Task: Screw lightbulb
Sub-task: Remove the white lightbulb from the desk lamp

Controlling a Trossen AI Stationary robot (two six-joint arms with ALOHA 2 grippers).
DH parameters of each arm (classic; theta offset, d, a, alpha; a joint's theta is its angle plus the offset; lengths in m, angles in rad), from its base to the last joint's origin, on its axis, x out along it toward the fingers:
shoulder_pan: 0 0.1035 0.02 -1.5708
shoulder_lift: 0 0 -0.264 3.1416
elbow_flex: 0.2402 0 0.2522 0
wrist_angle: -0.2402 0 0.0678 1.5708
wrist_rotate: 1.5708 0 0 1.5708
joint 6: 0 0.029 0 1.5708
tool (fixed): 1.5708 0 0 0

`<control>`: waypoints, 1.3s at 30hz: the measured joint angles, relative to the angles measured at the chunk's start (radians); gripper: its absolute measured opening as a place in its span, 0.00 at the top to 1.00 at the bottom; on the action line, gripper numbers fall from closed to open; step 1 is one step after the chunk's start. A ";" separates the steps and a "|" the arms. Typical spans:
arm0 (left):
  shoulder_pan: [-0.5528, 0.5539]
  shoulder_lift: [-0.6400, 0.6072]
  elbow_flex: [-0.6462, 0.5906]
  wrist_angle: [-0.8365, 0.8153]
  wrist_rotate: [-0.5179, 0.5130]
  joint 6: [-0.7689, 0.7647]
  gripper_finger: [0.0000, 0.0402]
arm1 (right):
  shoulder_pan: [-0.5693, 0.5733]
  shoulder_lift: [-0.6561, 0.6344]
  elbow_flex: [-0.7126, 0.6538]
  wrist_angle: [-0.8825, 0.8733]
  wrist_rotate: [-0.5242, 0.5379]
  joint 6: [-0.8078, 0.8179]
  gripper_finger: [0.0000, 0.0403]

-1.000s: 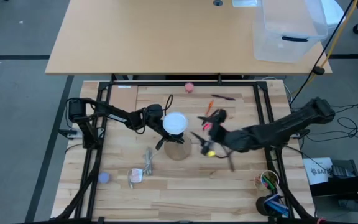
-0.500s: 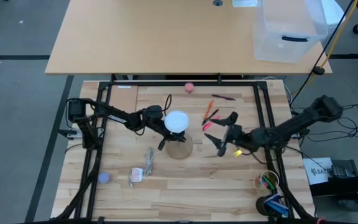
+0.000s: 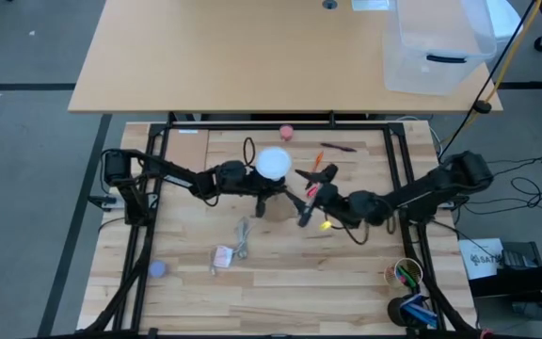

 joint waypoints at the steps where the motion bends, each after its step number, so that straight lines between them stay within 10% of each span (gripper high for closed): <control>1: -0.005 0.000 0.000 0.000 -0.022 -0.004 0.93 | -0.012 0.017 0.011 0.006 0.000 0.001 0.25; 12: -0.038 0.000 0.001 0.001 -0.252 -0.066 0.93 | -0.103 0.143 0.127 0.046 -0.054 -0.010 0.25; 27: -0.037 -0.002 0.002 -0.016 -0.246 -0.063 0.93 | -0.186 0.174 0.217 -0.058 -0.150 0.025 0.28; 39: -0.026 -0.003 0.002 -0.041 -0.143 -0.037 0.93 | -0.201 0.138 0.217 -0.157 -0.211 0.049 0.55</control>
